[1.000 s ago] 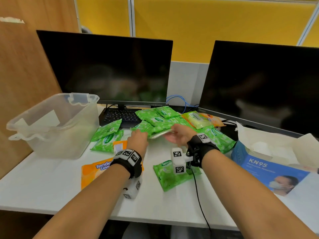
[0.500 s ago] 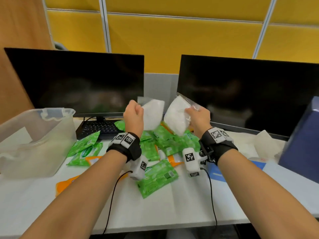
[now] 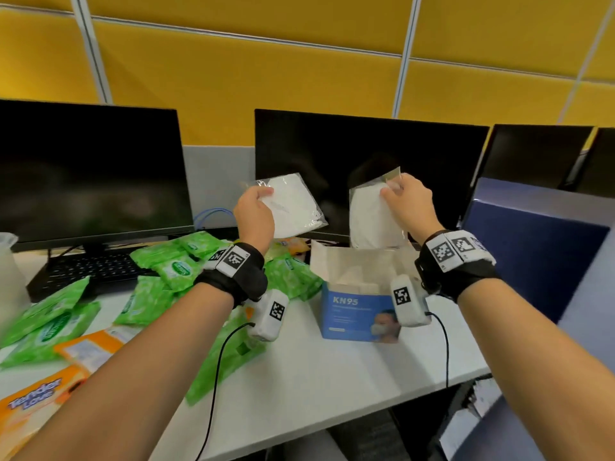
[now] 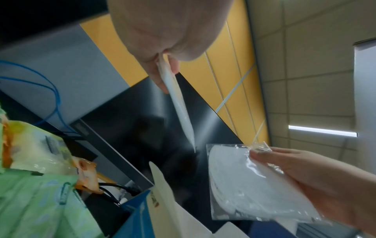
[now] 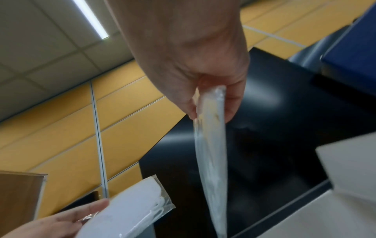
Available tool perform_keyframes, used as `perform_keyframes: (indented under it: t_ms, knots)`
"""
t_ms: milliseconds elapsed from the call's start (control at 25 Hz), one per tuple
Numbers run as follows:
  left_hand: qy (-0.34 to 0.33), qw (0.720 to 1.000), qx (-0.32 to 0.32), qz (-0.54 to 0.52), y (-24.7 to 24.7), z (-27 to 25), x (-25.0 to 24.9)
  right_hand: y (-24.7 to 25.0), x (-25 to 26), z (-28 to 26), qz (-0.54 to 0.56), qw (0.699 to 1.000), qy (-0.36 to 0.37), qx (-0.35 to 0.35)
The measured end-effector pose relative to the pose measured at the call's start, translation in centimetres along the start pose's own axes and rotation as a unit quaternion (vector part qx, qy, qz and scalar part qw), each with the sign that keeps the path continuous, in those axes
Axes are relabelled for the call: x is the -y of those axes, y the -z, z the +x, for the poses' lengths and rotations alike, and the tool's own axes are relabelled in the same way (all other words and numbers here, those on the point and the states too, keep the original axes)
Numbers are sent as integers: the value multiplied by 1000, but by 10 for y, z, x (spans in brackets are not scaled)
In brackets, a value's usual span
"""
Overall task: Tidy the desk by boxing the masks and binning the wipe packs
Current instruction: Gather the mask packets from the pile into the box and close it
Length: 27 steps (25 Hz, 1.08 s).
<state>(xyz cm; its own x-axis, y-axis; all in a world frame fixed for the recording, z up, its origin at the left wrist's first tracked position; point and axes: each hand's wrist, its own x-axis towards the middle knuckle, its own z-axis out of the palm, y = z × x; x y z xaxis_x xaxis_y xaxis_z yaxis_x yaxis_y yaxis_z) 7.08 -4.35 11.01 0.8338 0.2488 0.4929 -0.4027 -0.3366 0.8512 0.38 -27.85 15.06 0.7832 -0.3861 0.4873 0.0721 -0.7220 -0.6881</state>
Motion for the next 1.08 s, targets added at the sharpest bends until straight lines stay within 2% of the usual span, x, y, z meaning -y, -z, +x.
perform_keyframes:
  t_ms: [120, 360, 520, 600, 720, 800, 880, 1000, 1080]
  knots:
    - [11, 999, 31, -19, -22, -9, -10, 11, -18, -1, -71, 996, -13, 52]
    - [-10, 996, 86, -13, -50, -24, -17, 11, -31, -11, -6, 994, -37, 105]
    - [-36, 992, 117, 12, -60, -29, -12, -1, -35, -18, -43, 982, -13, 182]
    - [-25, 992, 123, 6, -63, -32, -9, -7, -40, -21, -46, 968, -42, 245]
    - [-14, 988, 154, 7, -67, -44, -4, -10, -45, -30, -107, 911, -118, 380]
    - [-3, 983, 182, 13, -69, -52, -2, -7, -45, -32, -128, 888, -152, 414]
    - [3, 982, 187, 25, -71, -56, 1, -2, -42, -28, -72, 908, -163, 379]
    - [21, 984, 175, 20, -71, -57, 1, 9, -32, -13, -68, 961, -81, 254]
    - [26, 989, 146, 6, -70, -56, 0, 17, -21, -3, -53, 982, -43, 177]
